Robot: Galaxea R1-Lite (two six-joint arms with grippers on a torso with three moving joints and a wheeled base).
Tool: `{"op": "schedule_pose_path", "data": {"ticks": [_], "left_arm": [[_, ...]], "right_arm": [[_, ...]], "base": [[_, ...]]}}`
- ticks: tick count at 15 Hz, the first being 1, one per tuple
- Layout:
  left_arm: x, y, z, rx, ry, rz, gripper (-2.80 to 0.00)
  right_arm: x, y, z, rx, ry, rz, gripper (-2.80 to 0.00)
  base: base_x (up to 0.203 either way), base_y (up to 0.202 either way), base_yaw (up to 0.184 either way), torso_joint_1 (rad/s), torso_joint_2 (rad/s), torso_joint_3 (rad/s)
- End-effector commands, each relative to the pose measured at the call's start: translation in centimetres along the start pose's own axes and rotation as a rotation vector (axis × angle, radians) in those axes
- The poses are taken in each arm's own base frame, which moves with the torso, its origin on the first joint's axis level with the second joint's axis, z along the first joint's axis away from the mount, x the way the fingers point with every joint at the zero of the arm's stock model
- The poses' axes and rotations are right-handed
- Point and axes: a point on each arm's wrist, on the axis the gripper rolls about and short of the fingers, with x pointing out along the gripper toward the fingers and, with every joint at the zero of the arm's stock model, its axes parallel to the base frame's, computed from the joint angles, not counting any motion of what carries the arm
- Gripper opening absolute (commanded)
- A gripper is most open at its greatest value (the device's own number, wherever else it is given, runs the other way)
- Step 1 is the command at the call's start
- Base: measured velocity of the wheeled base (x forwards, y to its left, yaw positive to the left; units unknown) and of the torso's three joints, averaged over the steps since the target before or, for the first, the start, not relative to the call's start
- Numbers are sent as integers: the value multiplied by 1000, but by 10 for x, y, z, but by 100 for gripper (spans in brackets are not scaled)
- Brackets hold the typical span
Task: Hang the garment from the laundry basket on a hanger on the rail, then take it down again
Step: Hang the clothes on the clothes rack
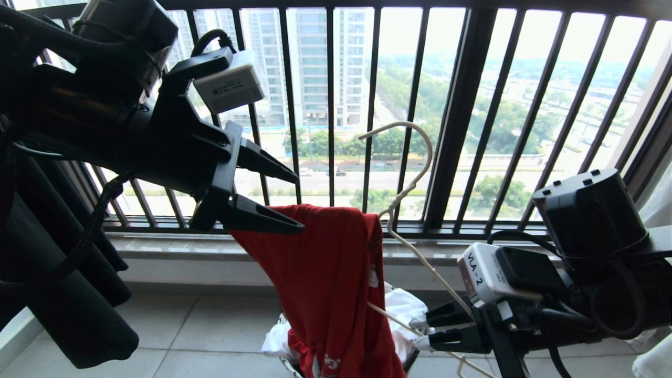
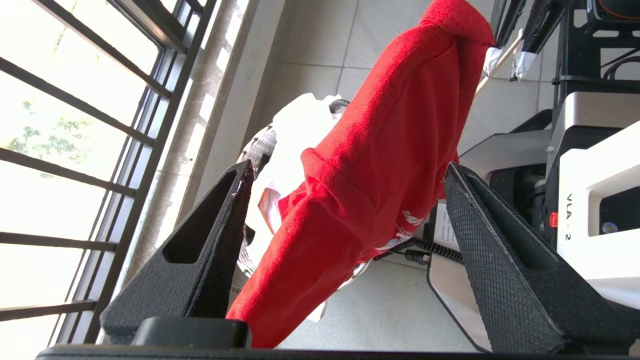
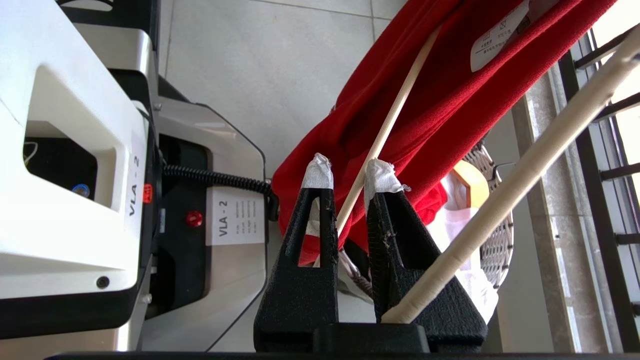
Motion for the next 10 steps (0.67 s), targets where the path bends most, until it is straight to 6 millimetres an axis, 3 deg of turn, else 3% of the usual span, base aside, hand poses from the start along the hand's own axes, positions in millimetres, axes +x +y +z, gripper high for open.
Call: {"op": "schedule_pose_path", "data": {"ticks": [1, 10], "left_arm": [[13, 7, -7, -17, 17, -27, 0], [48, 19, -7, -28, -87, -190, 0]], "right_arm": [[-3, 2, 2, -11, -10, -1, -280], [-4, 6, -2, -7, -14, 14, -280]], "base": [[0, 0, 0, 0, 0, 0], [0, 0, 0, 0, 0, 0]]}}
